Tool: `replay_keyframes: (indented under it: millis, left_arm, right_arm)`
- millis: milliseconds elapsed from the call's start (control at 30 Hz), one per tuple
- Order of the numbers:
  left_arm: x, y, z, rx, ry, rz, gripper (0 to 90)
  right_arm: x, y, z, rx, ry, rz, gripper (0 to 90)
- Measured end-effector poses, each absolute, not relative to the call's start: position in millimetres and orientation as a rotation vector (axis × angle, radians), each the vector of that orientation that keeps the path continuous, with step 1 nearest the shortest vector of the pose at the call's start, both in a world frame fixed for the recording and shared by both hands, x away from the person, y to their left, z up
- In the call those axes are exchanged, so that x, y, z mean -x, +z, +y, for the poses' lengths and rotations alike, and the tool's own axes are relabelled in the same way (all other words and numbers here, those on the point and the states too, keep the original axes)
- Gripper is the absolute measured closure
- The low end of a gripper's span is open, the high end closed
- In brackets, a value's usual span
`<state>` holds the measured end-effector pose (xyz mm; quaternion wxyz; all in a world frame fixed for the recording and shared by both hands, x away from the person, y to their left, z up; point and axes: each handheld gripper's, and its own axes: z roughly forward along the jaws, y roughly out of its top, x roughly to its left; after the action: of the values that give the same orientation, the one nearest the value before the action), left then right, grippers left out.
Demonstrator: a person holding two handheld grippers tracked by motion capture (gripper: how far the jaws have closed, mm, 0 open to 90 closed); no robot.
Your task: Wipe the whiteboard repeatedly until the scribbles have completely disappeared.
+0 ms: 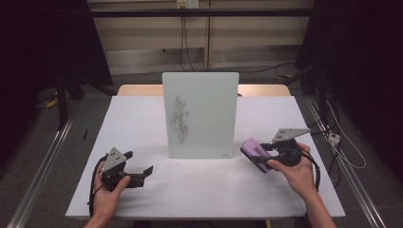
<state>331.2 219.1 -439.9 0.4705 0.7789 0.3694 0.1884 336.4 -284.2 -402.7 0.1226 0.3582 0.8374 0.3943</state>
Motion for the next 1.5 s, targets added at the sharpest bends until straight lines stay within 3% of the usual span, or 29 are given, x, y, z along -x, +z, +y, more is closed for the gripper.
replay_keyframes:
  millis: [667,1500]
  left_arm:
    - [-331.7,-442.3,214.4,-1.925,0.463,0.911,4.7]
    - [-333.7,-441.4,215.5,-1.933,0.469,0.892,4.7]
  right_arm:
    - [-334.9,-387.2,-240.5,-0.863,1.200,2.484,41.9]
    - [-362.1,-354.1,-188.3,-0.677,1.335,2.453,41.9]
